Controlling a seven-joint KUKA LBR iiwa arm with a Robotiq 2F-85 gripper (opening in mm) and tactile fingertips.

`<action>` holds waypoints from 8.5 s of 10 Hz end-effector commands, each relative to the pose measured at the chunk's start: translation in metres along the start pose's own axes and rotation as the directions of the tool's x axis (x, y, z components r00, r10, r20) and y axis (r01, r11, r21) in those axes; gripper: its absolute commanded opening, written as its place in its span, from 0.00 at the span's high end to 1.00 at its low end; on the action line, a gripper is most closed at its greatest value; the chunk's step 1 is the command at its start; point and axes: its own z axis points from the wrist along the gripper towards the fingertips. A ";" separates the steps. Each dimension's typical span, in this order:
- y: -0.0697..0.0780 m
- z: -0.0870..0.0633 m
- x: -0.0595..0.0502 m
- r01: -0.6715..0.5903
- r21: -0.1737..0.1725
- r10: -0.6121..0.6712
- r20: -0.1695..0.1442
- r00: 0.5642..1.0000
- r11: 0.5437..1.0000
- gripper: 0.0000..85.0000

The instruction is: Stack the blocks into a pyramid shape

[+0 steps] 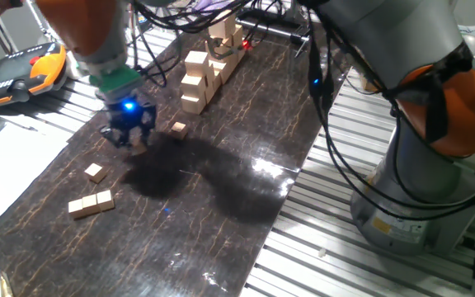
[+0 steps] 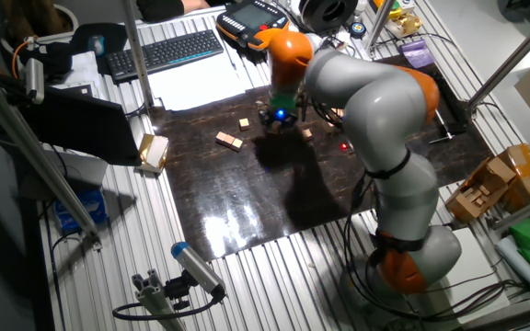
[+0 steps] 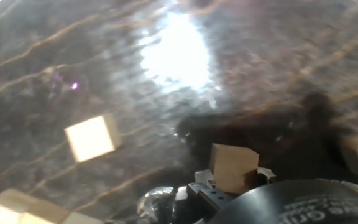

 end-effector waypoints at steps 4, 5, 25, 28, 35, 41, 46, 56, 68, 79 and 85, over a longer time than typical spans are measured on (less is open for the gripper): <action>-0.032 0.009 0.000 -0.394 -0.034 0.395 0.012 0.919 0.918 0.74; -0.039 0.012 0.001 -0.436 -0.035 0.437 0.024 0.899 0.899 0.74; -0.073 0.031 0.002 -0.830 -0.058 0.832 0.035 0.554 0.555 0.50; -0.072 0.033 0.001 -0.829 -0.061 0.831 0.043 0.555 0.556 0.54; -0.073 0.031 -0.001 -0.823 -0.055 0.825 0.029 0.564 0.565 0.43; -0.043 -0.005 0.005 -0.780 -0.033 0.779 -0.052 0.625 0.624 0.23; 0.026 -0.042 0.013 -0.598 -0.098 0.585 -0.131 0.800 0.795 0.16; 0.076 -0.029 0.015 0.027 -0.044 -0.029 -0.041 0.999 0.999 0.18; 0.114 -0.013 -0.004 0.476 -0.049 -0.475 0.033 0.880 0.878 0.09; 0.123 0.025 -0.031 0.535 -0.043 -0.535 0.028 0.845 0.844 0.27; 0.121 0.030 -0.026 0.511 -0.005 -0.510 0.048 0.859 0.860 0.56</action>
